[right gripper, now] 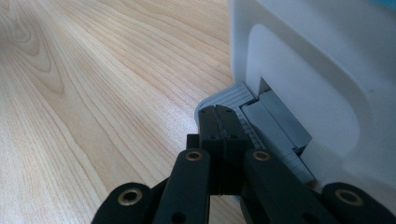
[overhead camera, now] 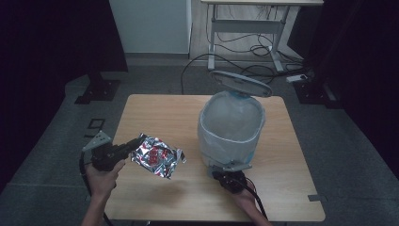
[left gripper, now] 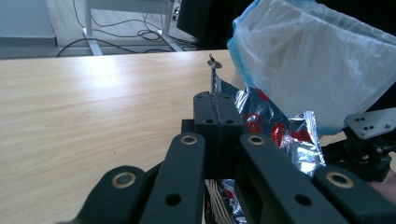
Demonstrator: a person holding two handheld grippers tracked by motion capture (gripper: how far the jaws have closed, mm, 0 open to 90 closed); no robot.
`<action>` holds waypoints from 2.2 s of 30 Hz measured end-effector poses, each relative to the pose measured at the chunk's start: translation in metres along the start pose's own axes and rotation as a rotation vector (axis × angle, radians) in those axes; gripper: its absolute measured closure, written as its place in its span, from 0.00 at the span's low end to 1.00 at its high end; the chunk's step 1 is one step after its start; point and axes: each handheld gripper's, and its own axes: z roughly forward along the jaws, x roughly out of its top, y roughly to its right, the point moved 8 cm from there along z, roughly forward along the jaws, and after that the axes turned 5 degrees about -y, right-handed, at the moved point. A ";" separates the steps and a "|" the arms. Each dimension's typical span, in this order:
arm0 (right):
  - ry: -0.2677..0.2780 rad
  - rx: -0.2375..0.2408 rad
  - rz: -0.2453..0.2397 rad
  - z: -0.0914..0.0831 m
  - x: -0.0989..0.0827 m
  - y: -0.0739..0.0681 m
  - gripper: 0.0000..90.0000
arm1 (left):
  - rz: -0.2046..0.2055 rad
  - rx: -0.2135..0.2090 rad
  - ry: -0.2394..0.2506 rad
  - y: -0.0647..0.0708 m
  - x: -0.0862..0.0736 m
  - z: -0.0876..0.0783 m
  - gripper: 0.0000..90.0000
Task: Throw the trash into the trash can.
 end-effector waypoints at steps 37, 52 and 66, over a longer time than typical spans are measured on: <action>-0.003 0.001 -0.006 0.000 0.000 0.000 1.00 | 0.065 -0.020 0.005 0.023 0.053 -0.004 1.00; -0.004 0.001 -0.008 0.000 0.000 0.000 1.00 | 0.088 -0.034 0.024 0.035 0.085 -0.002 1.00; -0.005 0.001 -0.012 0.000 0.000 0.000 1.00 | 0.094 -0.040 0.017 0.039 0.092 0.004 1.00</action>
